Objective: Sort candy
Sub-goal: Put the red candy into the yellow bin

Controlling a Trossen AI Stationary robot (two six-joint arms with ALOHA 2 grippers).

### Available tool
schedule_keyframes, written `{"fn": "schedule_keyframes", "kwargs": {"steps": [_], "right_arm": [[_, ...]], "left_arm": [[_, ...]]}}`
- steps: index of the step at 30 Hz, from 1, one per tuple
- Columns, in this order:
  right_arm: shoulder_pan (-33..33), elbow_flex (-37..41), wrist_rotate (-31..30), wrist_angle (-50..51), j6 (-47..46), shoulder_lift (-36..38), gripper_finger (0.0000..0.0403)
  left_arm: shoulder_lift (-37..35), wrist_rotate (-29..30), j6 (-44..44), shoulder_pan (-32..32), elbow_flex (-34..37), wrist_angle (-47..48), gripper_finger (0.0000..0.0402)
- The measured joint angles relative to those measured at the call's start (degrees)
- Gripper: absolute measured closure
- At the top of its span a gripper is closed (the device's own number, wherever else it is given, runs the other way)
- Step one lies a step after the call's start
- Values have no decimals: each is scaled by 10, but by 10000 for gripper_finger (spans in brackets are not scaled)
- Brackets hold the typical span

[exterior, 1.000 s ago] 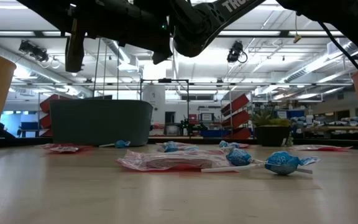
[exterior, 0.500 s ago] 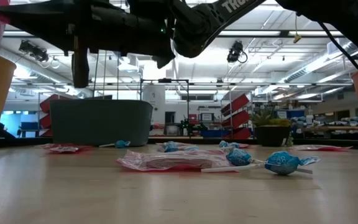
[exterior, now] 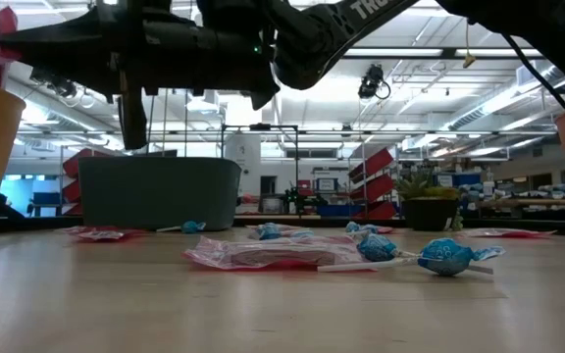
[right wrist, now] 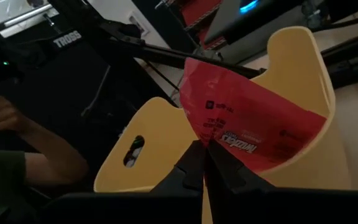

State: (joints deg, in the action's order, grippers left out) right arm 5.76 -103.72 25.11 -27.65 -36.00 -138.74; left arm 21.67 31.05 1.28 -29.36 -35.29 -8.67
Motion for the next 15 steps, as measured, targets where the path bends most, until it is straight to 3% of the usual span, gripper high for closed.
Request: {"fn": "schedule_keyframes", "kwargs": {"steps": [15], "right_arm": [[0, 0, -20, 17, 0, 0, 346]], "left_arm": [[0, 5, 11, 0, 0, 3, 183]]}}
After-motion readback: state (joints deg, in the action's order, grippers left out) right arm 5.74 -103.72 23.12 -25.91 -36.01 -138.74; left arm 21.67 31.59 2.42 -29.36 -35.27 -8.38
